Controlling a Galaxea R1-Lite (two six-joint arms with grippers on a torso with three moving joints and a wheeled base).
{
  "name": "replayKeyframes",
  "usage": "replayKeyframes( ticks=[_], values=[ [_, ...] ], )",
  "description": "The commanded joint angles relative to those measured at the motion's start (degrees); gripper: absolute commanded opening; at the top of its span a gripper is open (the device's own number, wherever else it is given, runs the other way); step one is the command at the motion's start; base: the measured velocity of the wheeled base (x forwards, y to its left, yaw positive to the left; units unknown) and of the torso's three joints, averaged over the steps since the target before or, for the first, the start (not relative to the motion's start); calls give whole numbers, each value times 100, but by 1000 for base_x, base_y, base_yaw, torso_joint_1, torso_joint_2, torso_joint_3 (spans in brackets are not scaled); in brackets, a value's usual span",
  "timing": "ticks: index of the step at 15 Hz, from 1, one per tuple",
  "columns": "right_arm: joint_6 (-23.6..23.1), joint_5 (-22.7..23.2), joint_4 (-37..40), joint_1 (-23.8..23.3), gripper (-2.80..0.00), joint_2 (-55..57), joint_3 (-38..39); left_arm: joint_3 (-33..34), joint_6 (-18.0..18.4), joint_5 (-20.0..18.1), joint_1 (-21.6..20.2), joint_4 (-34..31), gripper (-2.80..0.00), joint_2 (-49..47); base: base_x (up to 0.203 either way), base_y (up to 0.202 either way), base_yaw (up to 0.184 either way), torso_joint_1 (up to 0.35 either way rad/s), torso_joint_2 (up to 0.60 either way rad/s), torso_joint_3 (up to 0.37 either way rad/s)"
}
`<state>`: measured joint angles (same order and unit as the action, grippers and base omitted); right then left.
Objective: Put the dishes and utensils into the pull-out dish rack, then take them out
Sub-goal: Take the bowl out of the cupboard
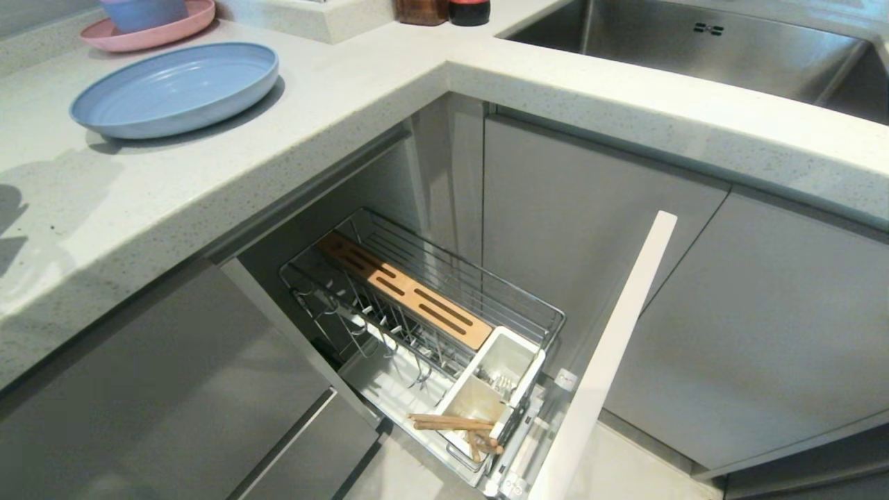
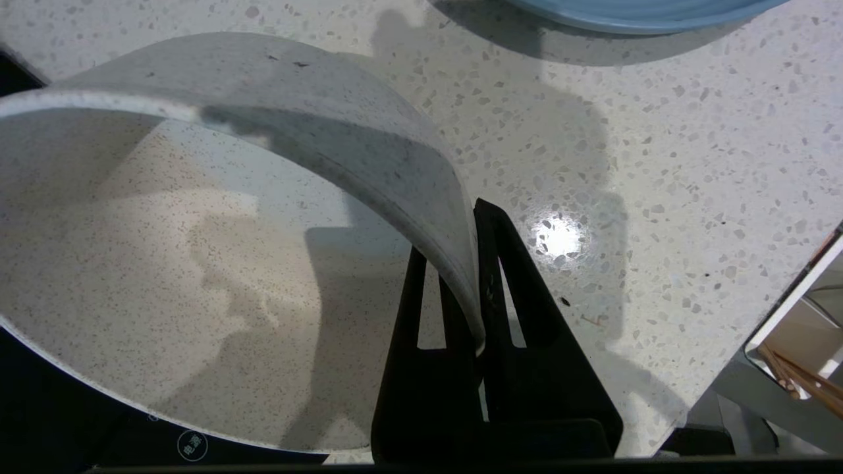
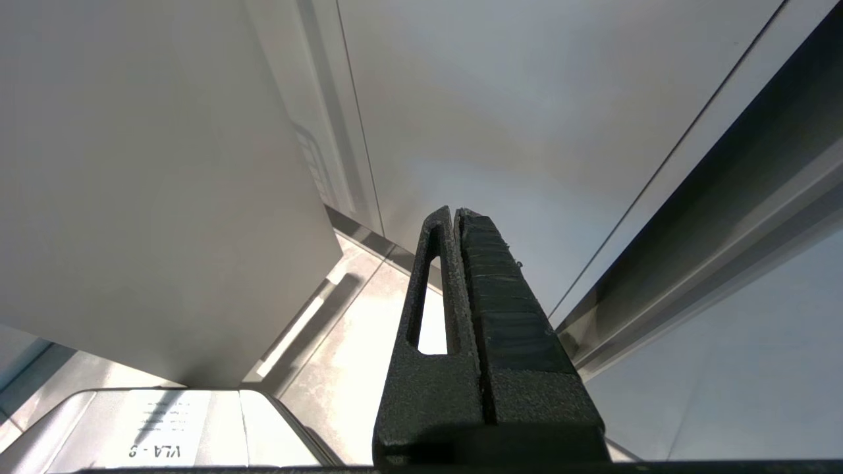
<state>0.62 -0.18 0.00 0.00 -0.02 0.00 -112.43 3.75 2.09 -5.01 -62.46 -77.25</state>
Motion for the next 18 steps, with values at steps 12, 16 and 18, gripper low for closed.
replayKeyframes(
  ticks=[12, 16, 18],
  values=[
    [-1, 1, 0, 0, -280, 2, 9, 2, -120, -59, -182, -17, 0, -12, 0, 0, 0, 0, 0, 0],
    [-1, 1, 0, 0, -280, 2, 9, 2, -192, -44, -216, 467, 0, 186, 0, 0, 0, 0, 0, 0],
    [-1, 1, 0, 0, -280, 2, 9, 6, -253, -32, -216, 957, 0, 411, 0, 0, 0, 0, 0, 0]
  ],
)
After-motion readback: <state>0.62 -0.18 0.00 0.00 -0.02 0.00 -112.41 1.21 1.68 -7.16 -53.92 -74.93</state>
